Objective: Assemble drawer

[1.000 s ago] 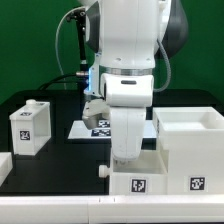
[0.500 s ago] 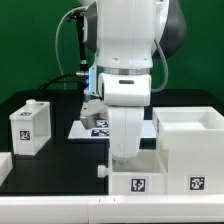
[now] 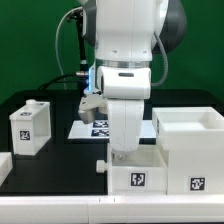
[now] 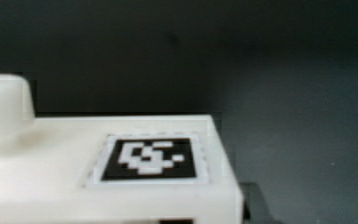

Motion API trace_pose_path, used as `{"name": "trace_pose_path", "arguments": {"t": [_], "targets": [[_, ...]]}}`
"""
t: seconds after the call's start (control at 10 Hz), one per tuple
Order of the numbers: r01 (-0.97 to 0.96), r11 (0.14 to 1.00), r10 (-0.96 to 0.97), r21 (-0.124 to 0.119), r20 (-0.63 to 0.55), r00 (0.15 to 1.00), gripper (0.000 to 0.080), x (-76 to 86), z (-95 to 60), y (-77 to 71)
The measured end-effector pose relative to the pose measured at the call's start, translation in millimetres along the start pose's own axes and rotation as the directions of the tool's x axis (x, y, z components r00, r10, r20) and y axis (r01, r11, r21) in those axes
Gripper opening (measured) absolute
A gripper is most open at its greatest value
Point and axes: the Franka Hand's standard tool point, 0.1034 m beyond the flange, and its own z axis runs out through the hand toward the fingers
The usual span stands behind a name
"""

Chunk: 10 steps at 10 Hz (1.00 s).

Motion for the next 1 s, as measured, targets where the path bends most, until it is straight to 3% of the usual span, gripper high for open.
{"name": "trace_pose_path", "arguments": {"t": [0.5,1.0], "targets": [[-0.101,0.995,0.101,0.009,0.0,0.995,0.0038,12.7,3.2,-2.5],[-0.029,0.999,0.029,-0.017,0.006,1.0,0.0038,6.2,2.8,-3.3]]}}
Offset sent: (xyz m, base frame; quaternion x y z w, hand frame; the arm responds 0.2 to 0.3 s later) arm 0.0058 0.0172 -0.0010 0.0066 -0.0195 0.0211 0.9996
